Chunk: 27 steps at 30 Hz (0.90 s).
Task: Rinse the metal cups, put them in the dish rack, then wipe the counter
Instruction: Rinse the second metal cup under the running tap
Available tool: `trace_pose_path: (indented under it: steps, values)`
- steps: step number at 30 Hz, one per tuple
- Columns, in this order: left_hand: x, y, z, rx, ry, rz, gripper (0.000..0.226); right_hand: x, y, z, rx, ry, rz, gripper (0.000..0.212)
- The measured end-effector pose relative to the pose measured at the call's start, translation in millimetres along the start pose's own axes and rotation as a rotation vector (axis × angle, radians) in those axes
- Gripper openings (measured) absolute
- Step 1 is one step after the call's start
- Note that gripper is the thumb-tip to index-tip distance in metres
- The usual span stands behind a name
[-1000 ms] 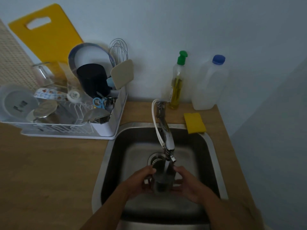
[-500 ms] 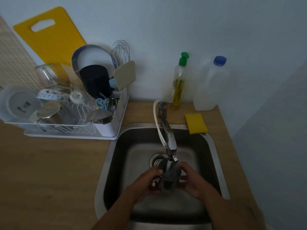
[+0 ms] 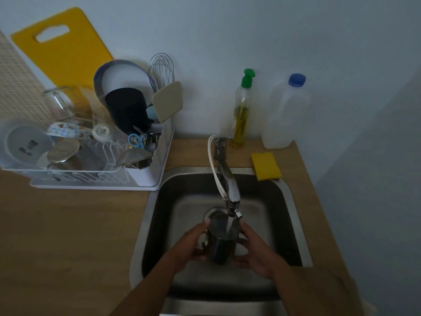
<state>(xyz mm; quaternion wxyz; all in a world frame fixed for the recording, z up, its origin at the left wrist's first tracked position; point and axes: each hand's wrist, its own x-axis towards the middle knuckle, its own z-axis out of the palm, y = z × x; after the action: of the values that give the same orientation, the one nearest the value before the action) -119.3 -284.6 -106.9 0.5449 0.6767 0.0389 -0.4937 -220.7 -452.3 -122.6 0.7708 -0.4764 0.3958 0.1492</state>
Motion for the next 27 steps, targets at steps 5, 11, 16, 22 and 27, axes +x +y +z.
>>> trace_pose_path:
  steps: [5,11,16,22,27]
  values:
    - [-5.7,-14.9,0.9,0.211,-0.034,-0.094,0.052,-4.2,8.8,-3.9,-0.389,0.106,0.126,0.061]
    - [-4.1,-20.5,11.3,0.258,0.003,-0.197,0.047,-2.7,12.7,-11.2,-0.690,0.237,0.121,0.061]
    - [1.8,-22.7,11.3,0.029,-0.097,-0.356,0.040,-6.0,8.4,-16.3,-0.670,0.249,0.168,0.063]
    - [-2.8,-19.6,6.2,-0.168,-0.179,-0.403,0.041,3.4,7.1,-20.8,-0.467,0.167,0.303,0.057]
    - [-2.0,-19.0,5.4,-0.230,-0.164,-0.305,0.063,-4.4,12.5,-15.0,-0.019,0.049,0.295,0.062]
